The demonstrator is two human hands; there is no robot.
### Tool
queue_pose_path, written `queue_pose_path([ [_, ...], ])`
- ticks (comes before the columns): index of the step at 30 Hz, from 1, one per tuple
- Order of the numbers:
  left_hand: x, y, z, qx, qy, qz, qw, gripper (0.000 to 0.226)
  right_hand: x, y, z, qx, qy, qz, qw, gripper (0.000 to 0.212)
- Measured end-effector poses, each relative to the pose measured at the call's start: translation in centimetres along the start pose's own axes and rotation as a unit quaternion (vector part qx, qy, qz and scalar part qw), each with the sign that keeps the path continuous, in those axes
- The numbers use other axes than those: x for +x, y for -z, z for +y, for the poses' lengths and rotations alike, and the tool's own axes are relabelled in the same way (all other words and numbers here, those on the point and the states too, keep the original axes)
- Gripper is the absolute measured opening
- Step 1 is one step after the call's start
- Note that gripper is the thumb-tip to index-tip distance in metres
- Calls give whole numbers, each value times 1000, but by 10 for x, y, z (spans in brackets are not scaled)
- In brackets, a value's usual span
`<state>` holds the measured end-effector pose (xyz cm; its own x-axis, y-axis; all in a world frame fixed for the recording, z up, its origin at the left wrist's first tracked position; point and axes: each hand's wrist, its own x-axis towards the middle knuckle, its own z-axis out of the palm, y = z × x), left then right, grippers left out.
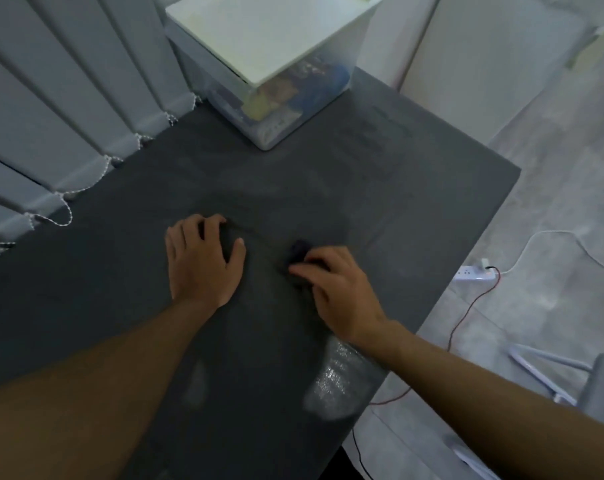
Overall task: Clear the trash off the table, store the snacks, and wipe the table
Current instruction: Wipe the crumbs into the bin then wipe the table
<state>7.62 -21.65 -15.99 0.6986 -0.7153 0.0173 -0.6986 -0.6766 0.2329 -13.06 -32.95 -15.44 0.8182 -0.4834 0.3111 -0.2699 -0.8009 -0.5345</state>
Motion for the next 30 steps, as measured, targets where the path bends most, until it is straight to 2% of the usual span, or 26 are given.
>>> queue_pose_path([
  [2,5,-4,1,26,18,-11,999,61,8,8,9,0,99,-69,993,40],
  [3,7,-7,1,47,30,-24,998,65,18,11,21,-10,109,-68,992,40],
  [4,8,-9,2,69,40,-38,996,70,30,11,35,-23,81,-42,996,39],
  [6,9,-10,2,104,46,-58,992,73,57,13,58,-48,-64,39,996,40],
  [8,11,-10,1,116,44,-66,990,73,79,10,68,-48,-200,98,974,44],
  [9,12,-10,1,118,44,-69,990,72,84,5,64,-41,-217,104,970,45],
  [11,12,-10,1,123,44,-70,989,72,82,-5,45,-18,-148,73,986,43],
  [13,12,-10,0,124,43,-68,989,73,69,-10,29,9,-3,-6,1000,39],
  [15,12,-11,0,122,43,-65,990,73,69,-8,27,5,116,-89,989,35],
  [16,13,-10,1,121,44,-63,990,73,79,-7,36,-6,143,-98,985,34],
  [17,13,-10,1,121,44,-64,990,74,91,-6,46,-16,133,-75,988,35],
  [18,13,-10,2,121,45,-68,989,75,105,-6,57,-24,80,-34,996,37],
  [19,13,-9,2,121,45,-72,989,75,120,-3,66,-28,-11,12,999,40],
  [21,14,-9,2,122,45,-75,989,75,143,-4,73,-35,-196,79,977,43],
  [22,14,-9,1,123,45,-76,988,74,149,-9,69,-37,-241,89,966,46],
  [23,14,-9,1,126,45,-76,988,74,149,-16,61,-35,-238,86,967,47],
  [24,14,-10,1,129,45,-75,988,74,145,-23,50,-28,-189,73,979,46],
  [26,14,-10,1,135,46,-76,987,74,134,-32,31,-2,-27,-8,1000,46],
  [28,14,-9,1,137,47,-79,986,74,134,-31,28,7,88,-110,990,47],
  [29,14,-9,1,137,47,-81,986,74,143,-29,35,-3,102,-110,989,47],
  [30,14,-8,2,138,47,-83,986,74,153,-28,45,-19,74,-81,994,47],
])
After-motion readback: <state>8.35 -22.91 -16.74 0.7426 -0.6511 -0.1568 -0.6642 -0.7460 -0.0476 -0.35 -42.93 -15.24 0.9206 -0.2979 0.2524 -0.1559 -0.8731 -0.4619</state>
